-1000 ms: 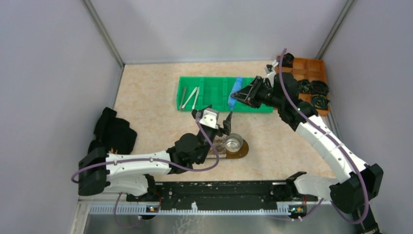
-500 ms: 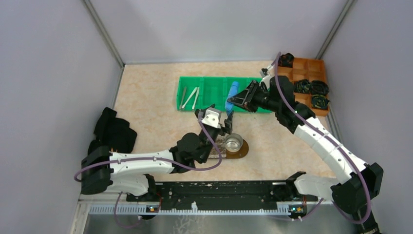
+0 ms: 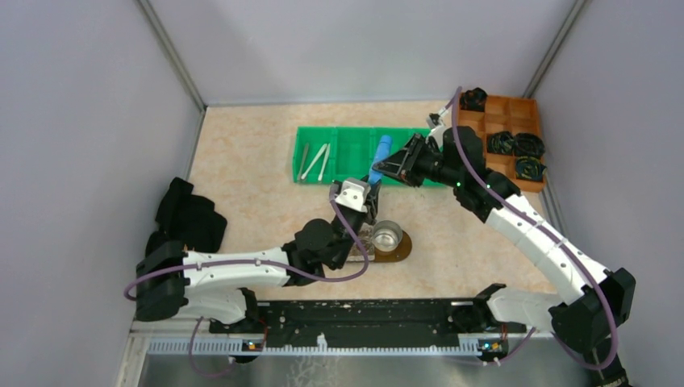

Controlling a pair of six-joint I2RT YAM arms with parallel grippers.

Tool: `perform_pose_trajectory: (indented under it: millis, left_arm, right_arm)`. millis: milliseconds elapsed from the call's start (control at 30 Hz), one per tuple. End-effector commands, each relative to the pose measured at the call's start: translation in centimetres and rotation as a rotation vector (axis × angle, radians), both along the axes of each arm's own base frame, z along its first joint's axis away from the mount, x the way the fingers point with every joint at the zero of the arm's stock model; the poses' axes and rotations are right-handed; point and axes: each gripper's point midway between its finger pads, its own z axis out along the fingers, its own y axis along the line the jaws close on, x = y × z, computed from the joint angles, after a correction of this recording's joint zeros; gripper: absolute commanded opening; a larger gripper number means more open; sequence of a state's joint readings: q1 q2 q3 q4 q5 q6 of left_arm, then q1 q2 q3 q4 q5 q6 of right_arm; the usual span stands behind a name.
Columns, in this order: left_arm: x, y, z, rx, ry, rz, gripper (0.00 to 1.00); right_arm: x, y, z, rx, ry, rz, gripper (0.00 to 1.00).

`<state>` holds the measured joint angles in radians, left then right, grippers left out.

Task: Prepare toiletry sets of a toothbrush and toothpaste on the tray

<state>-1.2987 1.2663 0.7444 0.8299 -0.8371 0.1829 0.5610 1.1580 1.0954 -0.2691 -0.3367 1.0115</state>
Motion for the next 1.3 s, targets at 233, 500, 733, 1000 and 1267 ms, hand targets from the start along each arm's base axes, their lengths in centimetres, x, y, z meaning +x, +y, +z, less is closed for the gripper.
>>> perform_pose_trajectory:
  millis: [233, 500, 733, 1000, 1267]
  left_arm:
    - [0.2, -0.3, 1.4, -0.053, 0.003, -0.028, 0.11]
    - [0.7, -1.5, 5.1, -0.060, -0.005, -0.148, 0.00]
    - [4.3, -3.7, 9.6, -0.028, 0.042, -0.309, 0.00]
    - [6.9, -6.6, 8.7, 0.090, 0.201, -0.425, 0.00]
    - [6.1, -7.5, 7.2, 0.161, 0.304, -0.530, 0.00]
  right_arm:
    - [-0.6, 0.8, 5.9, 0.097, -0.136, 0.023, 0.05]
    - [-0.7, 1.1, 5.7, 0.102, -0.135, 0.037, 0.05]
    - [-0.5, 1.1, 5.8, 0.095, -0.147, 0.036, 0.06]
    - [-0.8, 0.6, 4.9, 0.068, -0.140, 0.025, 0.07]
    - [-1.3, 0.2, 3.1, 0.051, -0.114, 0.024, 0.07]
